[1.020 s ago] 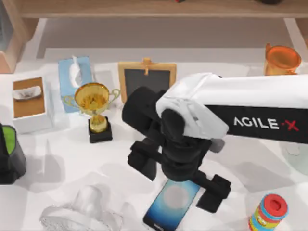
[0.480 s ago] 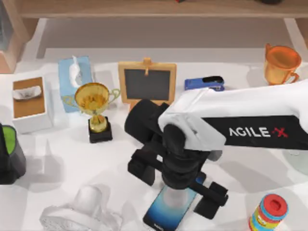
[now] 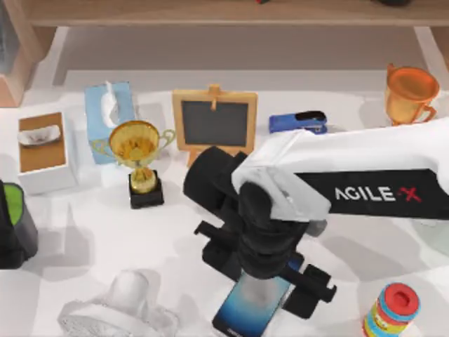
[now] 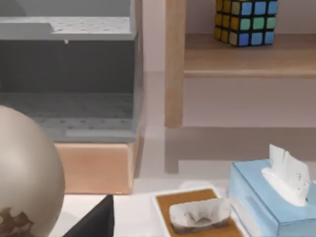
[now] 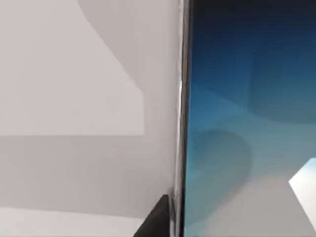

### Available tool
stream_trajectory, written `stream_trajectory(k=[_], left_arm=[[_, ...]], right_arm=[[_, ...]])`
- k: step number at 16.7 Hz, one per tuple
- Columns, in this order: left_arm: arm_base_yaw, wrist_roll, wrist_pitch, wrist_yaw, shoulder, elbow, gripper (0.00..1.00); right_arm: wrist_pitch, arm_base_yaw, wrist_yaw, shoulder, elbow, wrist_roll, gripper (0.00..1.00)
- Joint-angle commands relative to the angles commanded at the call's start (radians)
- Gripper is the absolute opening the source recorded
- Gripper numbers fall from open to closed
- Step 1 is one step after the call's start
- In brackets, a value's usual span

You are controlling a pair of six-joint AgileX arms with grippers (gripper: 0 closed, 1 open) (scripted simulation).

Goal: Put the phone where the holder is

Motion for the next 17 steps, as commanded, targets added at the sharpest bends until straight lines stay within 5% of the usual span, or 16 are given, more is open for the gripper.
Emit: stream_trajectory(k=[5, 17], left_arm=[[0.0, 0.0, 0.0, 0.0, 0.0, 0.0, 1.0], [0.0, 0.0, 0.0, 0.0, 0.0, 0.0, 1.0]], right_arm=[[0.0, 0.0, 0.0, 0.0, 0.0, 0.0, 0.02], [-0.085, -0.002, 0.003, -0.066, 0.024, -0.021, 0.0]])
